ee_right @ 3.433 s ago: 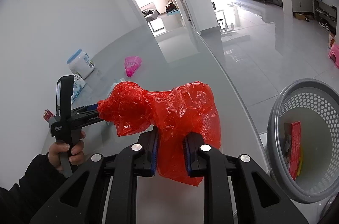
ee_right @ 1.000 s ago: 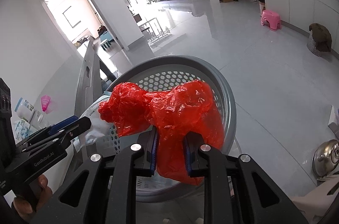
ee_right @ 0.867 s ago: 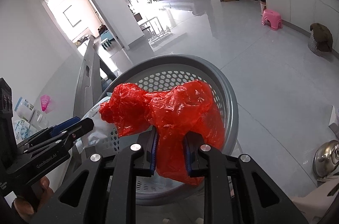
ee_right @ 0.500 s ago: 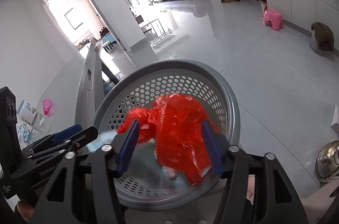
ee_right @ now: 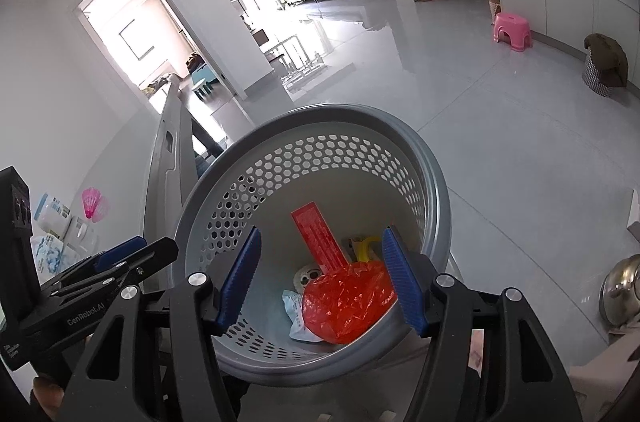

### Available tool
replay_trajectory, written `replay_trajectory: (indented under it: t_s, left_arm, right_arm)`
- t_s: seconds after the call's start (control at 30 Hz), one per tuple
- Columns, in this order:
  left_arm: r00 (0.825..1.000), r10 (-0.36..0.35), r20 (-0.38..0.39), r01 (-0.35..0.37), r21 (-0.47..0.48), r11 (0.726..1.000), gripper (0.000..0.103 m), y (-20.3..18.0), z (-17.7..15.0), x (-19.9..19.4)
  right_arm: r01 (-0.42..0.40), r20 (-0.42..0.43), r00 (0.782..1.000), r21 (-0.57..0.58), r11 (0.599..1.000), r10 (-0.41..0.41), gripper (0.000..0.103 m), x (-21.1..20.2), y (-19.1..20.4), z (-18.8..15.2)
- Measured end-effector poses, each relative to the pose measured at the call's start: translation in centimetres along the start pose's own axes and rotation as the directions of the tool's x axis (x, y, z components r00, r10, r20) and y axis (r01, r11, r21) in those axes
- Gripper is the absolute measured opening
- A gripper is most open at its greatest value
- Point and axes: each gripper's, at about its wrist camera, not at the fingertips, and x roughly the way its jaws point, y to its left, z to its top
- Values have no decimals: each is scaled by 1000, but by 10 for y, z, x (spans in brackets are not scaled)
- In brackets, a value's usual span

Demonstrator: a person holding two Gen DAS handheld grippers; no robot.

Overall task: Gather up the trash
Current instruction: 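Carry the wipes packet and red bag over the basket and open both tools, then move both open tools from the basket back over the table items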

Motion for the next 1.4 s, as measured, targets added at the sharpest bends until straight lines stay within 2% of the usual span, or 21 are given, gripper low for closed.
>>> replay_trajectory:
  t_s: [0.17,0.47,0.57,0.87,1.13,1.4]
  left_arm:
    - [1000,7,12,-7,2,1000,65,-2,-2,-8]
    - [998,39,54,-38,-10,999,72,8,-9,-32]
    - [996,57,65,-56,-22,998,76,19,-14,-42]
    - [982,155,103,-146,-94,985,84,77,-29,-78]
    - [952,281,119,-251,-213,944,89,159,-41,-109]
    - [906,412,94,-359,-344,868,89,253,-51,-119]
  right_arm:
    - [1,0,1000,-10,1000,-1,61,-5,4,-1]
    - [-4,-1,1000,-49,999,4,63,-19,23,-8]
    - [-15,8,1000,-67,998,15,69,-25,36,-13]
    - [-53,11,998,-140,989,55,73,-24,90,-20]
    - [-124,0,992,-242,962,128,82,-4,161,-25]
    - [-172,-28,985,-350,921,173,84,30,239,-21]
